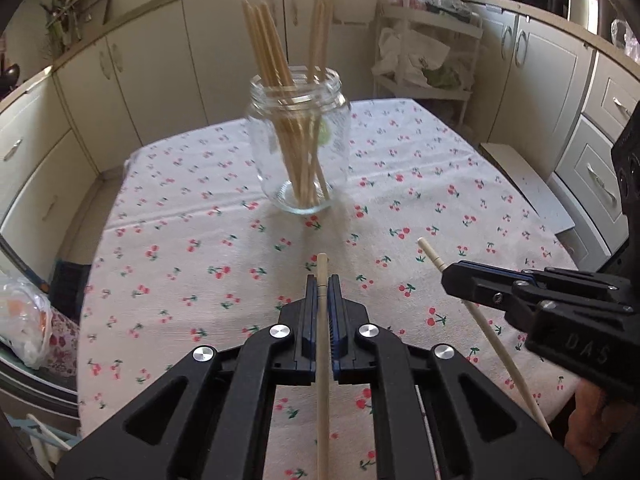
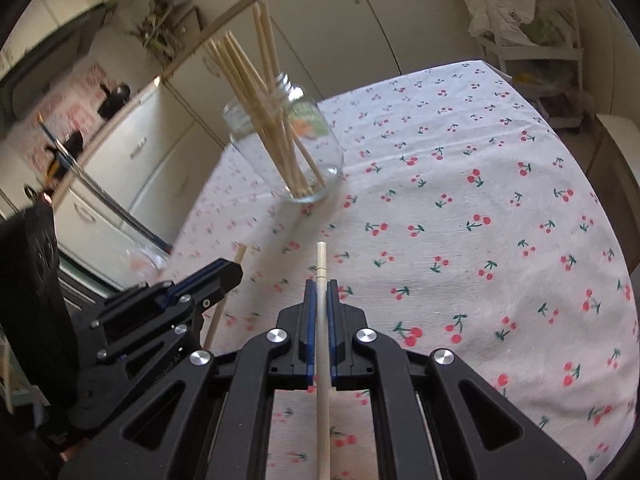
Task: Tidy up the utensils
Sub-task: 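Lift both chopsticks upright over the glass jar with both grippers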
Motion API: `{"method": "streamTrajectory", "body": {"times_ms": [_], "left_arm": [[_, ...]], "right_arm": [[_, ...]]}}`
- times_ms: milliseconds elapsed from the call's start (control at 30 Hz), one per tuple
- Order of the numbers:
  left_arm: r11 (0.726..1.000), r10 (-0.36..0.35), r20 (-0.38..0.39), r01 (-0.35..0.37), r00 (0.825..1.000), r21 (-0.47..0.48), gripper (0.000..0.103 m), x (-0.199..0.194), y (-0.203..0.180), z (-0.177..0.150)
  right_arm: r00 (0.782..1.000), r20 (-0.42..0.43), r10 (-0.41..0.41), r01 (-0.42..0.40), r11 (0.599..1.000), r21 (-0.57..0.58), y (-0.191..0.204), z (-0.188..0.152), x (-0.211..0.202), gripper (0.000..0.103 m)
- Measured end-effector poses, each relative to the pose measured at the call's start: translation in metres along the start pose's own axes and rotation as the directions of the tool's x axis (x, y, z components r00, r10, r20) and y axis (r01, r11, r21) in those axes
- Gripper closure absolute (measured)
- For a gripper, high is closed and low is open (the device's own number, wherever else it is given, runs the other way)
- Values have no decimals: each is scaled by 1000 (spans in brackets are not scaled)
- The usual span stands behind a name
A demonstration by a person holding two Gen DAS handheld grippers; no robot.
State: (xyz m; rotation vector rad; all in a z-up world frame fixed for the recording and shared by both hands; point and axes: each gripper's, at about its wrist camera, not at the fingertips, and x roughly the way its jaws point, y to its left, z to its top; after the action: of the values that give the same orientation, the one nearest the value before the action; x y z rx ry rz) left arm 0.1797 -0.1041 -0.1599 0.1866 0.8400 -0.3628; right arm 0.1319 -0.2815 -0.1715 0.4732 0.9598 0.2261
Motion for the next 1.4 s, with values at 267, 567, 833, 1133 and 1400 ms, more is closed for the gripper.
{"method": "streamTrajectory", "body": {"times_ms": [267, 567, 833, 1133, 1400], "left_arm": [[999, 14, 91, -11, 996, -35, 98, -36, 12, 9], [988, -11, 308, 57, 951, -142, 98, -98, 41, 34], [974, -15, 513, 129, 858, -186, 98, -135, 58, 73], [953, 19, 637, 179, 771, -245, 98, -130, 71, 123], [924, 64, 651, 202, 756, -325, 98, -81, 82, 161]], "right_arm": [[991, 108, 81, -86, 996, 36, 13, 6, -28, 97], [921, 361, 150, -149, 988, -31, 52, 27, -84, 97], [868, 467, 169, -159, 985, -61, 63, 46, -110, 97], [829, 536, 159, -162, 986, -42, 50, 65, -115, 97], [814, 561, 153, -170, 985, -22, 36, 82, -103, 97]]}}
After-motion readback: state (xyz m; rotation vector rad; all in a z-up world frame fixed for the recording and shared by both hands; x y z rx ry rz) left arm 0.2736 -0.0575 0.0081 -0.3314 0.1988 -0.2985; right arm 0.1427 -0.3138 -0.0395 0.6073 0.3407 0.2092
